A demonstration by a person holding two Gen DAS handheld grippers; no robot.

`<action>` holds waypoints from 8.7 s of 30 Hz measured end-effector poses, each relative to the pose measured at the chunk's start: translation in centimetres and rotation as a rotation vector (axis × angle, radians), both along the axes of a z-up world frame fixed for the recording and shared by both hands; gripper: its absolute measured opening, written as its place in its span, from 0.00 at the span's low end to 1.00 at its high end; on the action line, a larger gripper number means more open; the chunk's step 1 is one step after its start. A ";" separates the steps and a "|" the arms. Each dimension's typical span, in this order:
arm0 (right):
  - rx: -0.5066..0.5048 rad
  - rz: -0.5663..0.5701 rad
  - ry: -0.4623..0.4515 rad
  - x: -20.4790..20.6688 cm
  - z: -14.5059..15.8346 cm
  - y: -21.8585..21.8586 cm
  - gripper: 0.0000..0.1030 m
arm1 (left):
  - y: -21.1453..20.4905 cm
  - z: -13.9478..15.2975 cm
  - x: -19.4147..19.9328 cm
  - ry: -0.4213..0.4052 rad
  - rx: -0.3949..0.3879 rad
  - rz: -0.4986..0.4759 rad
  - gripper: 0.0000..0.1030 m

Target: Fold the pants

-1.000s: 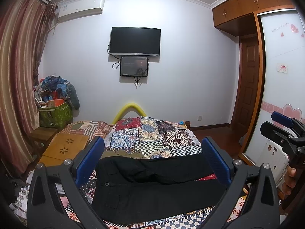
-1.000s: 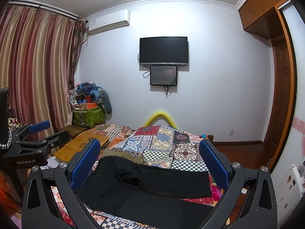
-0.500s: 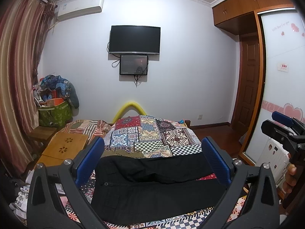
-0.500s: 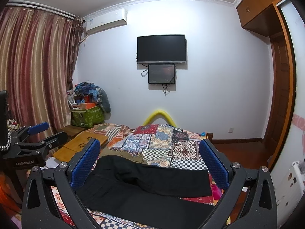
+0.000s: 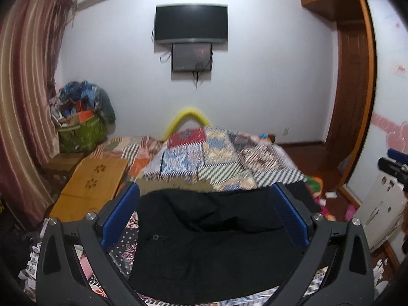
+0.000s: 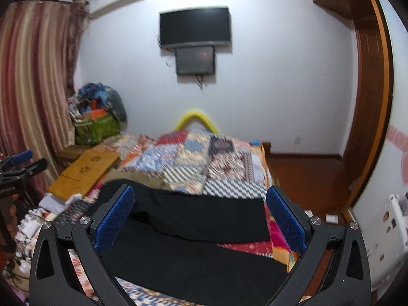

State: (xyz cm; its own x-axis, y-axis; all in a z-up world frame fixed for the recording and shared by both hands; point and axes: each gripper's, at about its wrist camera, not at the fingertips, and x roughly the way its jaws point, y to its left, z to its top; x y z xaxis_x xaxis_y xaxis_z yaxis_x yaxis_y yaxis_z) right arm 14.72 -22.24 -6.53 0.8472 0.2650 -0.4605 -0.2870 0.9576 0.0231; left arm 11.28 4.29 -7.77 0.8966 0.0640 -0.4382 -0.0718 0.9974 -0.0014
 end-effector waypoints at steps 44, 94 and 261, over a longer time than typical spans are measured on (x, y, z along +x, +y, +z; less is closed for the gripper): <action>-0.154 -0.116 0.386 24.7 -19.3 -7.0 0.87 | 26.9 -29.9 30.7 0.586 -0.413 0.359 0.74; 0.029 -0.115 0.396 30.9 -18.8 -7.6 0.06 | 23.7 -22.8 29.8 0.518 -0.205 0.243 0.17; 0.136 -0.144 0.538 8.4 -19.4 -15.2 0.44 | 0.9 -20.5 10.1 0.501 -0.076 -0.050 0.35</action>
